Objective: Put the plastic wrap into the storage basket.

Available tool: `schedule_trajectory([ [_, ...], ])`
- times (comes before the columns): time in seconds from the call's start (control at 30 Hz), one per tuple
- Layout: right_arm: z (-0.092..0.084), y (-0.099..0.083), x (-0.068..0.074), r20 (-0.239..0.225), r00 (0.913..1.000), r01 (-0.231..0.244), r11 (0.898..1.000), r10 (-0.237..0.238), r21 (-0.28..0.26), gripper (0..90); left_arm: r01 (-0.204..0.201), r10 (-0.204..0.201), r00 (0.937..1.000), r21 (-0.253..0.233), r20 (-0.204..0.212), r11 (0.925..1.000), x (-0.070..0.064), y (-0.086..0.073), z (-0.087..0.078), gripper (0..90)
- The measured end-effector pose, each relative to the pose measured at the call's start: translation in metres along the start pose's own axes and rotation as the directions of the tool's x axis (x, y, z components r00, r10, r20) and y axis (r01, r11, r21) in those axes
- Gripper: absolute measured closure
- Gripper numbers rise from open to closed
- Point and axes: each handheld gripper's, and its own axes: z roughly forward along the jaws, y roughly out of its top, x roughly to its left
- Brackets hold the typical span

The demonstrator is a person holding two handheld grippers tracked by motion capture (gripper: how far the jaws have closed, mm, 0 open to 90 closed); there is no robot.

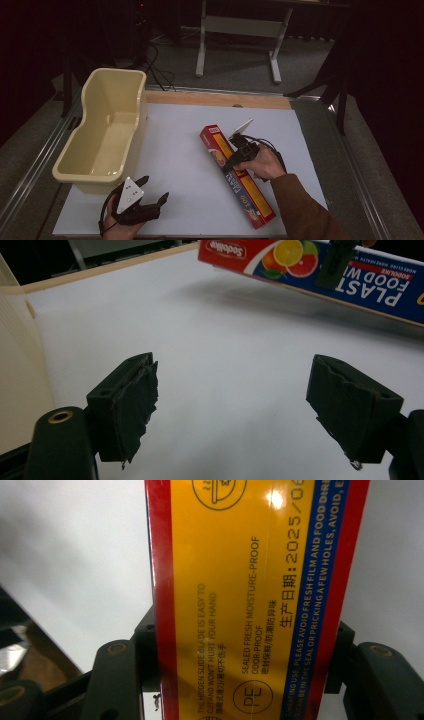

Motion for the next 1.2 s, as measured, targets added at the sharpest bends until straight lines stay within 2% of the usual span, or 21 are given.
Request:
schedule_trajectory([
  [0.27, -0.017, 0.002, 0.005, -0.1, 0.9949, -0.022, 0.996, 0.013, -0.082, 40.4, 0.001, -0.001, 1.0, -0.001, 0.002, 1.0, 0.0, 0.0, 0.0, 20.2],
  [0.5, -0.033, 0.007, 0.01, -0.231, 0.9727, -0.056, 0.985, 0.017, -0.162, 40.5, 0.001, -0.001, 1.0, -0.002, 0.003, 1.0, 0.0, 0.0, 0.0, 20.2],
  [0.53, -0.035, 0.008, 0.011, -0.241, 0.9703, -0.061, 0.983, 0.017, -0.175, 40.5, 0.001, -0.001, 1.0, -0.002, 0.004, 1.0, 0.0, 0.0, 0.0, 20.2],
  [0.63, -0.039, 0.01, 0.016, -0.227, 0.9737, -0.069, 0.973, 0.017, -0.22, 40.4, 0.0, 0.0, 1.0, -0.002, 0.005, 1.0, 0.0, 0.0, 0.0, 20.2],
  [0.7, -0.042, 0.012, 0.018, -0.24, 0.9707, -0.078, 0.968, 0.019, -0.237, 40.4, -0.001, 0.001, 1.0, -0.001, 0.005, 1.0, 0.0, 0.0, 0.0, 20.2],
  [0.83, -0.046, 0.017, 0.022, -0.279, 0.9599, -0.101, 0.959, 0.024, -0.265, 40.4, 0.001, -0.001, 1.0, -0.001, 0.008, 1.0, -0.001, 0.0, 0.001, 20.1],
  [0.97, -0.049, 0.024, 0.025, -0.337, 0.9409, -0.133, 0.95, 0.032, -0.281, 40.4, 0.0, 0.0, 1.0, -0.001, 0.008, 1.0, -0.001, 0.0, 0.001, 20.1],
  [1.03, -0.051, 0.028, 0.026, -0.359, 0.9326, -0.152, 0.943, 0.038, -0.296, 40.4, -0.001, 0.001, 1.0, -0.001, 0.007, 1.0, -0.001, 0.0, 0.0, 20.1],
  [1.13, -0.053, 0.034, 0.029, -0.361, 0.9317, -0.158, 0.938, 0.038, -0.309, 40.5, -0.002, 0.002, 1.0, -0.001, 0.007, 1.0, 0.0, 0.0, 0.0, 20.1],
  [1.2, -0.054, 0.038, 0.029, -0.377, 0.9252, -0.176, 0.932, 0.046, -0.318, 40.4, 0.0, 0.0, 1.0, -0.002, 0.008, 1.0, -0.001, 0.0, 0.0, 20.1],
])
